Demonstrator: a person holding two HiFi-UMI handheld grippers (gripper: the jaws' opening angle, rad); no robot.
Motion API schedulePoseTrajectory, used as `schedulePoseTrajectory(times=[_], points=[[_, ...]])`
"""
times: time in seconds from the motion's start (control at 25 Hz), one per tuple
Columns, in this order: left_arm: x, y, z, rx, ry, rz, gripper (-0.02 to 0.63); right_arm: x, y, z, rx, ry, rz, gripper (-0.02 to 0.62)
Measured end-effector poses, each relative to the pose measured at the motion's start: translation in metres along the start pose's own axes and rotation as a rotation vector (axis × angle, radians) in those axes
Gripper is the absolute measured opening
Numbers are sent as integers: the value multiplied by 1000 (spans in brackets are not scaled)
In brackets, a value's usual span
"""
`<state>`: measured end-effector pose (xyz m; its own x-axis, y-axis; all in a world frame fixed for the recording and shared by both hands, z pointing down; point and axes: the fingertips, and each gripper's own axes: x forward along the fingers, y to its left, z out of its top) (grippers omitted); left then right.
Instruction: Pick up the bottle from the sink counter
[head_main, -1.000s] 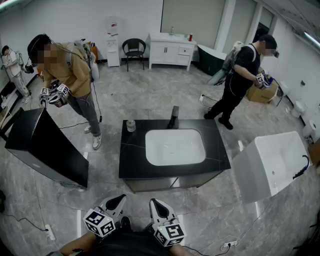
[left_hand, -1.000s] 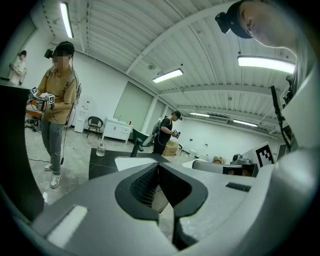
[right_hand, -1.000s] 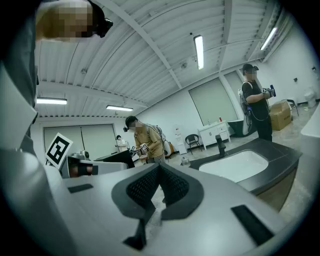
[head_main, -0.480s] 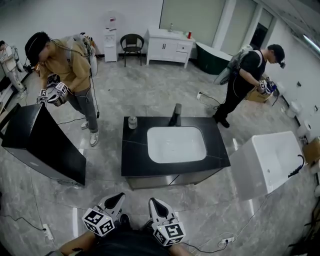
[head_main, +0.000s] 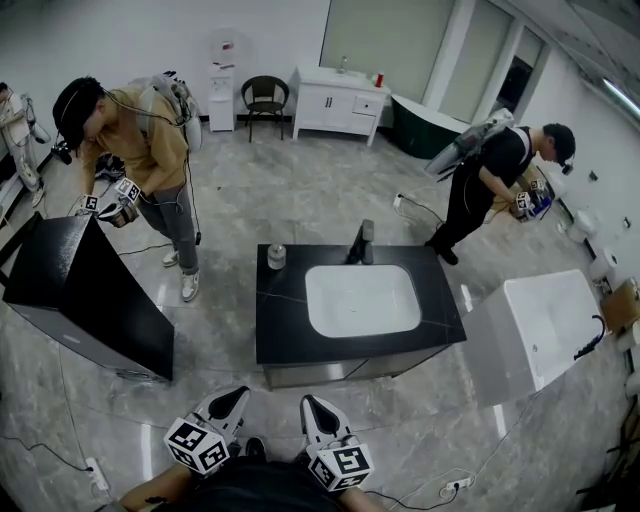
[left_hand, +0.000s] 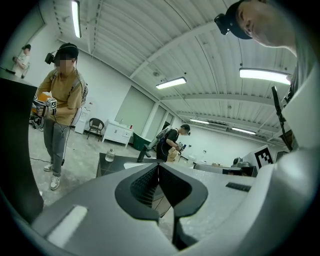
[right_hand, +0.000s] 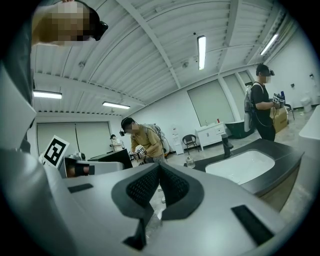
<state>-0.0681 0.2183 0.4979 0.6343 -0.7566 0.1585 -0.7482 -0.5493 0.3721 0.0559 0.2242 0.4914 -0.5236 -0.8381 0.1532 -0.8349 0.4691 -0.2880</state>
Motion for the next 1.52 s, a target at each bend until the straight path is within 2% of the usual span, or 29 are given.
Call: schedulePoseTrajectory(times=[0.32, 0.64, 0.96, 1.52], points=[[-13, 41, 4, -33, -11, -28, 2, 25, 25, -15, -3, 15, -32, 6], [-4, 51, 1, -70, 16, -69, 2, 32, 25, -19, 9, 46, -76, 6], [32, 57, -5, -75, 58, -84, 2, 48, -9, -24, 48, 64, -89, 6], [139, 62, 31, -27, 59, -18, 2, 117, -102, 20, 95, 42, 10, 6]])
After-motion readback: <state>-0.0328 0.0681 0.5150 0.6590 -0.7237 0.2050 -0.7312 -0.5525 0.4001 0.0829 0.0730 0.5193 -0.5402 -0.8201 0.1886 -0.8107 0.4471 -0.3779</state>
